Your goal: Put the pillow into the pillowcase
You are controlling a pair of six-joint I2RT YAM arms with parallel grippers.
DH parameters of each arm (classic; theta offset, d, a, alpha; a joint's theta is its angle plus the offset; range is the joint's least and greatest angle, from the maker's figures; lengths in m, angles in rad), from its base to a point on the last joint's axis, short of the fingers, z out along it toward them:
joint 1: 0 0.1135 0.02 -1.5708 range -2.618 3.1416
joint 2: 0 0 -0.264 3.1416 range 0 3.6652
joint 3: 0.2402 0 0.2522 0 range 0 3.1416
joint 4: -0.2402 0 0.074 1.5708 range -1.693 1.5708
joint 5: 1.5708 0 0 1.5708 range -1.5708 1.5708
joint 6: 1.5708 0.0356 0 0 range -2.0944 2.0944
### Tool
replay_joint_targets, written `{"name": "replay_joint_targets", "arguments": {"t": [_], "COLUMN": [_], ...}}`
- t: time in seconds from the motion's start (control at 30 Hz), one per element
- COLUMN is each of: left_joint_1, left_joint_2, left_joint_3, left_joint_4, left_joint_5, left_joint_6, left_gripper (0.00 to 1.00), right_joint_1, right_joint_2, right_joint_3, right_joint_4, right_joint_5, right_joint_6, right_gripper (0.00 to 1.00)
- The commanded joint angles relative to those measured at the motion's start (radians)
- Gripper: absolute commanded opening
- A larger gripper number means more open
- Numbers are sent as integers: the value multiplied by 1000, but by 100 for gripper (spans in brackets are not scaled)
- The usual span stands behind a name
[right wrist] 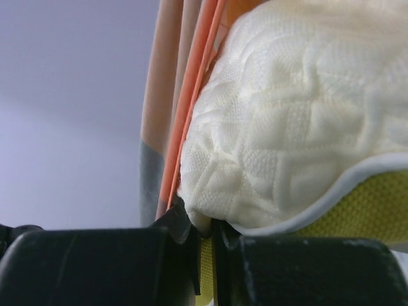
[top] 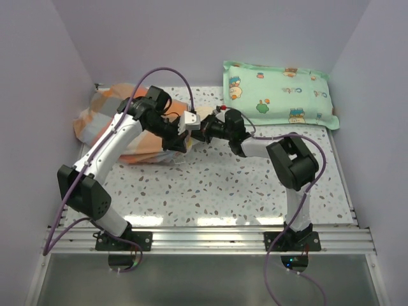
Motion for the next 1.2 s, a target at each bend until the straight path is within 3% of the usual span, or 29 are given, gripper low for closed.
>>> {"name": "replay_joint_targets", "arguments": {"t": [0.0,0.17,0.37,0.57,0.63,0.67,0.73,0.77,0.8,0.9,0.93,1.0,1.03,1.13,1.17], "left_joint_1": [-58,-78,-55,-50,-36,-24,31,54,77,126,125,125,123,122,120], "left_joint_2": [-9,14,-14,-47,-57,-60,-64,-67,-67,-50,-41,-6,15,149,188], "left_joint_3": [72,109,37,-75,-116,-126,-136,-132,-109,-48,-38,-18,-11,92,126], "left_joint_4": [-117,-78,159,150,141,140,152,166,207,322,366,501,544,621,641], "left_joint_5": [262,280,292,215,185,165,162,150,147,58,-49,-178,-314,-427,-451], "left_joint_6": [-32,-74,-211,-135,-118,-119,-163,-198,-235,-341,-402,-471,-492,-541,-561], "left_gripper": [0,0,0,1,12,31,48,53,57,71,73,74,74,78,100], "right_joint_1": [-40,81,152,150,150,149,147,144,128,86,72,13,-14,-100,-112], "right_joint_2": [-45,-22,42,25,25,15,-8,-54,-85,-198,-223,-272,-281,-272,-252], "right_joint_3": [52,35,-125,-185,-136,-126,-90,-83,-74,-16,1,47,58,105,148], "right_joint_4": [85,32,-7,-54,-88,-135,-311,-382,-453,-793,-924,-1011,-1042,-1001,-983], "right_joint_5": [205,191,163,36,-62,-85,-159,-163,-159,-90,-61,-36,-15,34,72], "right_joint_6": [56,-47,-170,-326,-409,-436,-568,-676,-738,-1013,-1062,-1144,-1152,-1144,-1130], "right_gripper": [0,0,0,0,0,5,20,33,38,45,47,60,65,77,78]}}
